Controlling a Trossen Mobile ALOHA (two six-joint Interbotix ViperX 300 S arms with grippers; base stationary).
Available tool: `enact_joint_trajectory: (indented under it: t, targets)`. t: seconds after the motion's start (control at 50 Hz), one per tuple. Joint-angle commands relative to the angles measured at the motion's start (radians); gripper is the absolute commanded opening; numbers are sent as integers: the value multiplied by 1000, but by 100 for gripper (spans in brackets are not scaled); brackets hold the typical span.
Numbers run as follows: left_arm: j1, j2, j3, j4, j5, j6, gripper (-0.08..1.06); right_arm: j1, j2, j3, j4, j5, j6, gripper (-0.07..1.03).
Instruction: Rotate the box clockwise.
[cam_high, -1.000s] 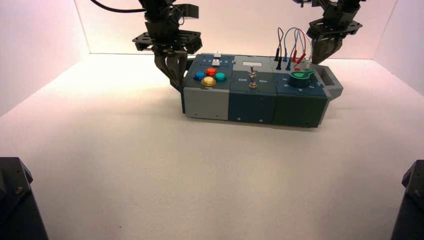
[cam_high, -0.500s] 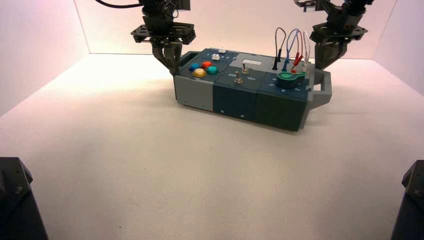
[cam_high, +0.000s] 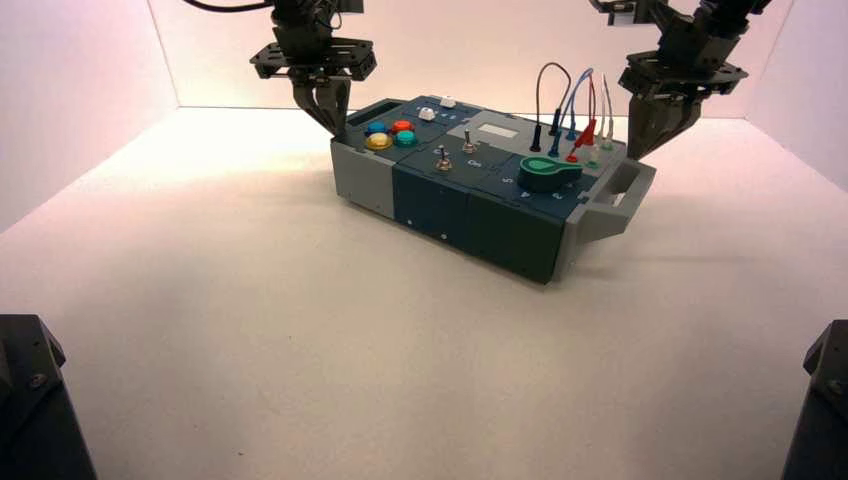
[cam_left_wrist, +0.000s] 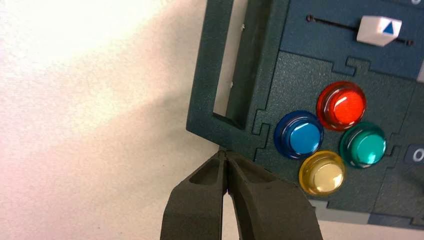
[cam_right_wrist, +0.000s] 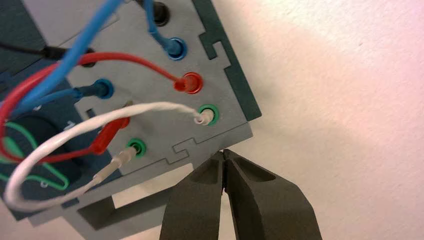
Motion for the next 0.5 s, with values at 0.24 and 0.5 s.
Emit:
enact_joint_trajectory:
  t: [0.24,0.5]
  targets:
    - [-17,25,-100,-11,-9,8,-3,129,-114,138,61,-77,18,-2]
    - [-17,18,-120,-9,-8,11,-3,129,-150,156,60,-94,34,-2]
